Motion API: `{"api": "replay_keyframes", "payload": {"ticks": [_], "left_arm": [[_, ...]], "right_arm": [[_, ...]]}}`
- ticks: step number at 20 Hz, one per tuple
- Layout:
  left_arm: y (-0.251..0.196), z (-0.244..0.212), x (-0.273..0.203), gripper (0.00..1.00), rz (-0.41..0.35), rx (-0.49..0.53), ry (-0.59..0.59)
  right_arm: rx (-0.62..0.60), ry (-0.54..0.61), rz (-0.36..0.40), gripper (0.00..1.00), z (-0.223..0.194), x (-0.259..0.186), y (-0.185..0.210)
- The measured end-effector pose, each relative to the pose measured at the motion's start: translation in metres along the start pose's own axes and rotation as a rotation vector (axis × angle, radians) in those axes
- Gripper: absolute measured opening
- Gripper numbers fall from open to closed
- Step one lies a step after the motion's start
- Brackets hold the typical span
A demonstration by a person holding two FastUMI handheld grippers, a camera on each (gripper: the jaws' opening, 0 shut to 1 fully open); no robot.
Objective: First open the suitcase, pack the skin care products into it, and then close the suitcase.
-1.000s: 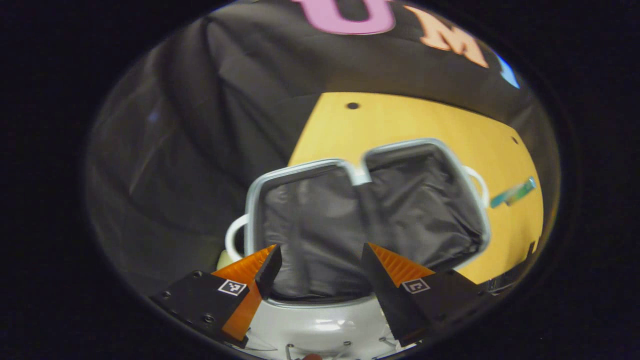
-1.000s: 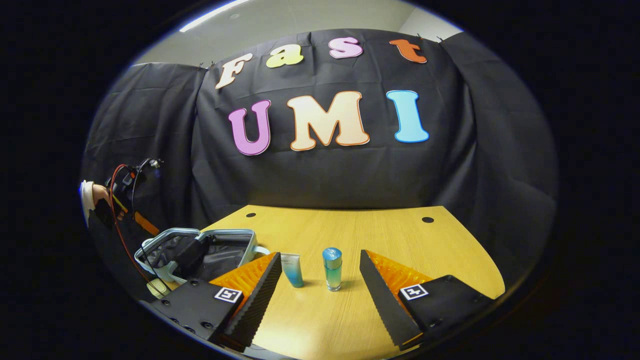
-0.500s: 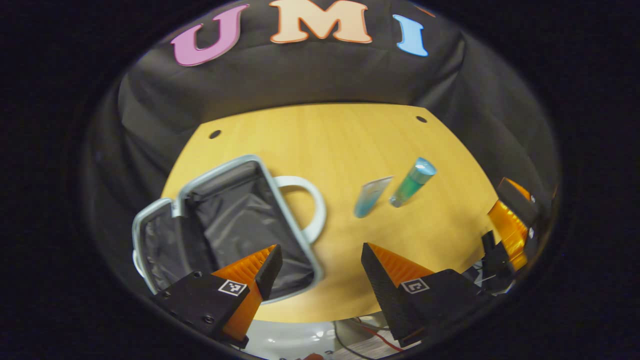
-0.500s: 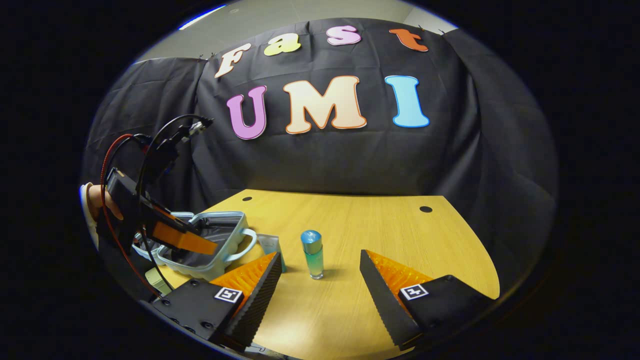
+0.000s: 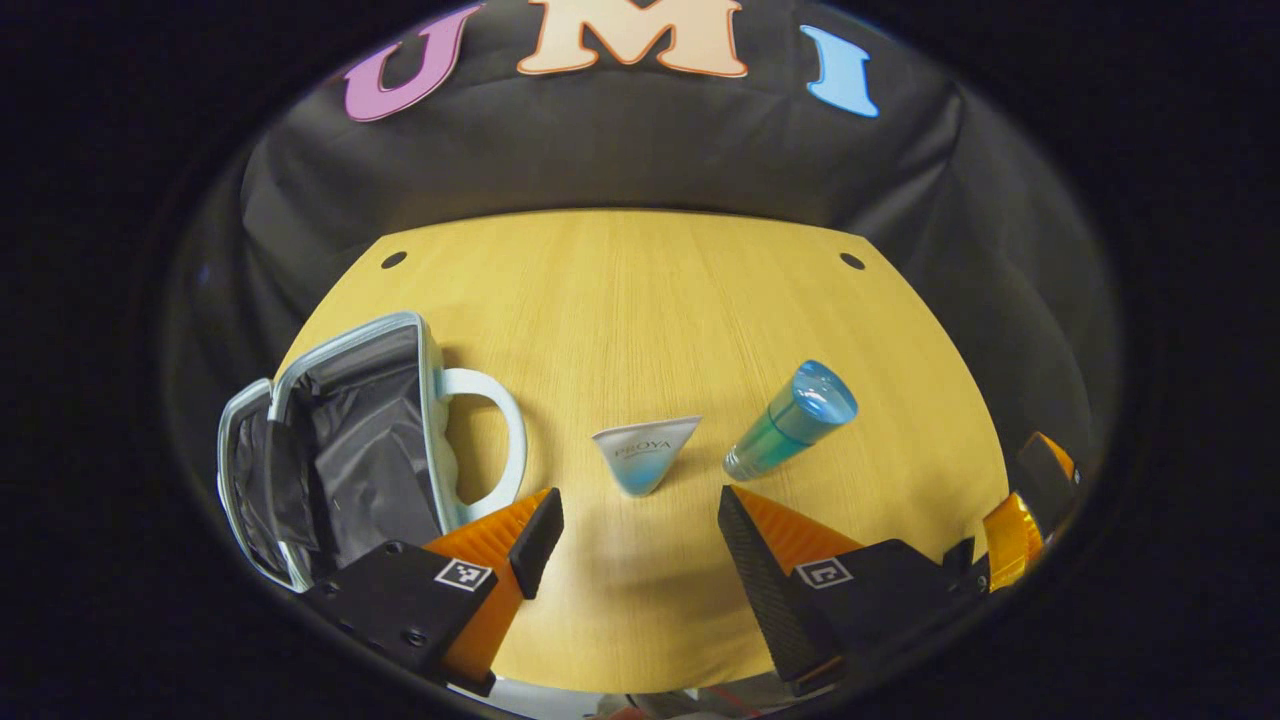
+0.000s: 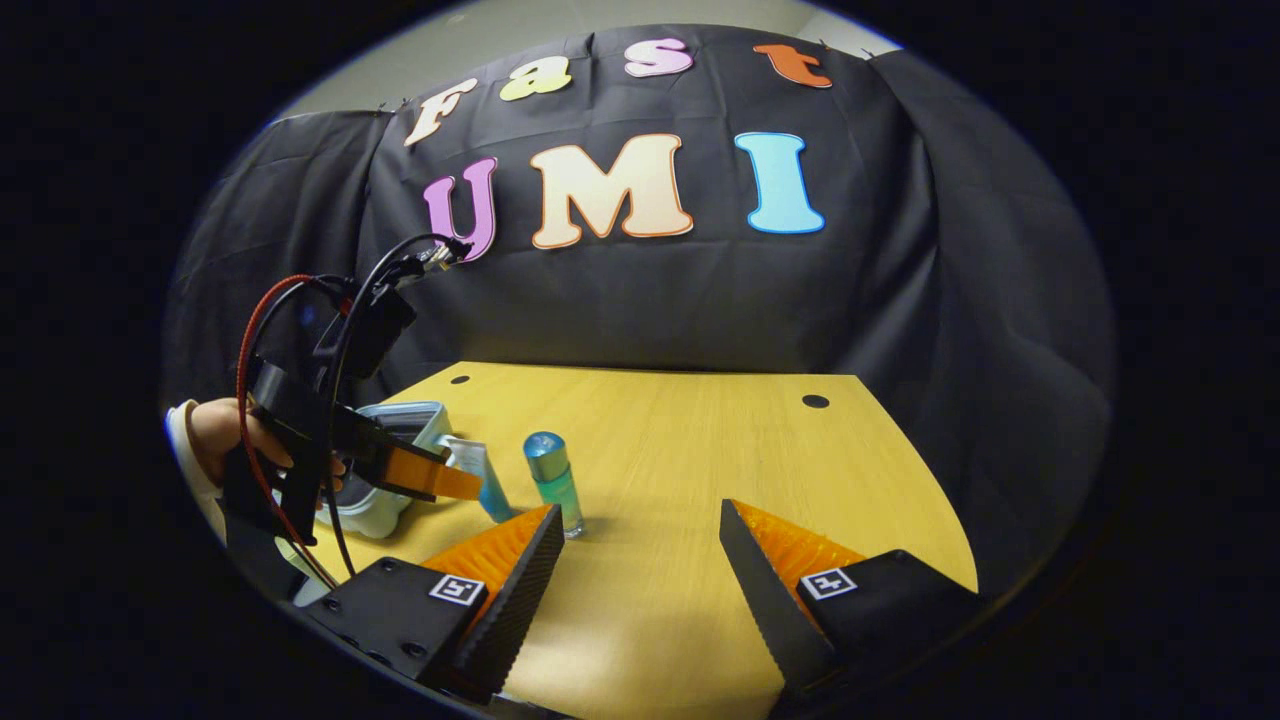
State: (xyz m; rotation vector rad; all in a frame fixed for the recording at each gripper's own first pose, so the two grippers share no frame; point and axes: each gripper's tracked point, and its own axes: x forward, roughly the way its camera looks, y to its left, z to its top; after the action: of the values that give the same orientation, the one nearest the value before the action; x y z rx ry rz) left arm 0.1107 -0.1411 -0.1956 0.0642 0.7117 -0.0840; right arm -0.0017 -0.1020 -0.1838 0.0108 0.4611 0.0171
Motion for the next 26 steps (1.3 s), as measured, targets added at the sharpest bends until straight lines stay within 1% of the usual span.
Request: {"api": "replay_keyframes", "payload": {"ticks": [3, 4, 5, 6, 7, 8, 10, 11, 12, 13, 14, 16, 17, 19, 20, 24, 26], "left_arm": [[-0.003, -0.003, 0.018, 0.94, 0.018, -0.063, -0.006], [-0.003, -0.004, 0.023, 0.95, 0.029, -0.076, -0.008], [-0.003, -0.004, 0.027, 0.95, 0.036, -0.088, -0.011], [-0.002, -0.005, 0.033, 0.95, 0.041, -0.099, -0.013], [-0.003, -0.005, 0.038, 0.94, 0.045, -0.109, -0.017], [-0.002, -0.006, 0.042, 0.94, 0.051, -0.116, -0.017], [-0.001, -0.009, 0.051, 0.84, 0.050, -0.129, -0.009], [-0.002, -0.011, 0.054, 0.70, 0.047, -0.138, -0.006], [-0.002, -0.012, 0.057, 0.59, 0.040, -0.147, -0.004], [-0.002, -0.013, 0.059, 0.52, 0.033, -0.153, -0.001], [-0.002, -0.014, 0.060, 0.48, 0.028, -0.158, 0.001], [0.000, -0.011, 0.061, 0.45, 0.027, -0.159, -0.006], [0.001, -0.011, 0.061, 0.42, 0.023, -0.155, -0.007], [-0.001, -0.010, 0.063, 0.41, 0.013, -0.158, -0.011], [-0.001, -0.012, 0.063, 0.39, 0.011, -0.161, -0.011], [-0.003, -0.003, 0.046, 0.35, -0.036, -0.202, -0.020], [0.002, 0.013, 0.030, 0.33, -0.049, -0.199, -0.060]], "right_arm": [[-0.004, 0.000, -0.004, 0.98, -0.001, 0.006, -0.013], [-0.004, 0.004, 0.000, 0.96, -0.003, 0.009, -0.015], [-0.005, 0.009, 0.004, 0.98, -0.005, 0.011, -0.015], [-0.009, 0.014, 0.009, 0.96, -0.008, 0.013, -0.015], [-0.014, 0.020, 0.014, 0.98, -0.009, 0.014, -0.014], [-0.021, 0.027, 0.019, 0.96, -0.014, 0.016, -0.013], [-0.035, 0.042, 0.034, 0.96, -0.020, 0.020, -0.009], [-0.042, 0.049, 0.042, 0.96, -0.023, 0.022, -0.006], [-0.050, 0.057, 0.052, 0.96, -0.028, 0.024, -0.002], [-0.056, 0.064, 0.061, 0.96, -0.031, 0.027, 0.003], [-0.061, 0.070, 0.073, 0.98, -0.033, 0.031, 0.008], [-0.071, 0.080, 0.095, 0.96, -0.037, 0.038, 0.018], [-0.080, 0.080, 0.107, 0.98, -0.036, 0.042, 0.023], [-0.104, 0.077, 0.133, 0.98, -0.036, 0.051, 0.036], [-0.115, 0.079, 0.146, 0.98, -0.038, 0.058, 0.040], [-0.117, 0.093, 0.218, 0.99, -0.046, 0.087, 0.063], [-0.111, 0.107, 0.256, 0.99, -0.051, 0.103, 0.077]]}}
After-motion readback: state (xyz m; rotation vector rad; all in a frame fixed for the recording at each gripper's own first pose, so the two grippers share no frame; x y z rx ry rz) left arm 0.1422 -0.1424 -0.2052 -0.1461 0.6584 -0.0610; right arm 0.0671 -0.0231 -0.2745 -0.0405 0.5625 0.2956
